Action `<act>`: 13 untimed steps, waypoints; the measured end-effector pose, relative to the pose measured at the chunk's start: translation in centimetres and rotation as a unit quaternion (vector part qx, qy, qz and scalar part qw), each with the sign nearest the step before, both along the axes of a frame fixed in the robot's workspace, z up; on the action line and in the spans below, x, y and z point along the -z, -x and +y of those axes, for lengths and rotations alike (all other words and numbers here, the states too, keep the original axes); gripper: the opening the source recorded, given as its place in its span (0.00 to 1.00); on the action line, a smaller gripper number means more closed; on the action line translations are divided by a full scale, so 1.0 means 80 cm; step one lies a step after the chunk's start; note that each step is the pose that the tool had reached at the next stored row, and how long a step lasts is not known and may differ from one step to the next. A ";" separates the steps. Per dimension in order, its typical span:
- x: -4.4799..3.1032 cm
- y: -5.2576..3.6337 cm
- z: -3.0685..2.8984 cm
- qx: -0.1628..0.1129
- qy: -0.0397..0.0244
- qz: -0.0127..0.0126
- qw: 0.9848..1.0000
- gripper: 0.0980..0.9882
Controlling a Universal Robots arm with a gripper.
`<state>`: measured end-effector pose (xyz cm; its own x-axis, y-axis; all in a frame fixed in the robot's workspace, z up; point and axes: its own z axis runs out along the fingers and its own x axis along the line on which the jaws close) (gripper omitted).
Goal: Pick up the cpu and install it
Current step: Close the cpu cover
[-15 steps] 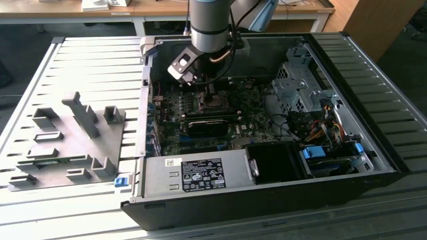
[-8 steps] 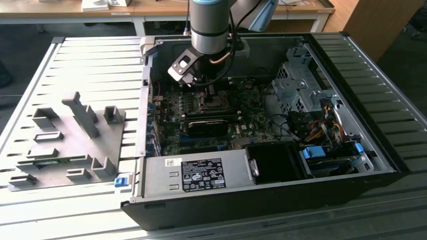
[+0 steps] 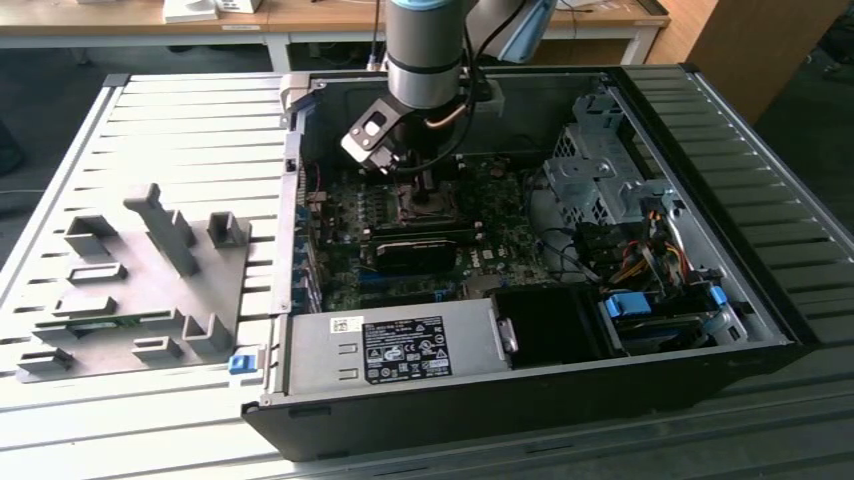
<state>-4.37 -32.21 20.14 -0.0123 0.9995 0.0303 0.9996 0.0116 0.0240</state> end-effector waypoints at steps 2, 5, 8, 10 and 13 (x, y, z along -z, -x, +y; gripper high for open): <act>-0.0058 0.000 0.0000 0.000 0.000 0.000 1.000 0.01; -0.0121 0.000 0.0000 0.000 0.000 0.000 1.000 0.01; -0.0121 -0.003 0.0000 0.000 0.000 0.000 1.000 0.01; -0.0121 -0.006 -0.0001 0.000 0.000 0.000 1.000 0.01; -0.0120 -0.009 0.0000 0.000 0.000 0.000 1.000 0.01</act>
<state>-3.65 -32.22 21.10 -0.0124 0.9995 0.0303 0.9996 0.0116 0.0240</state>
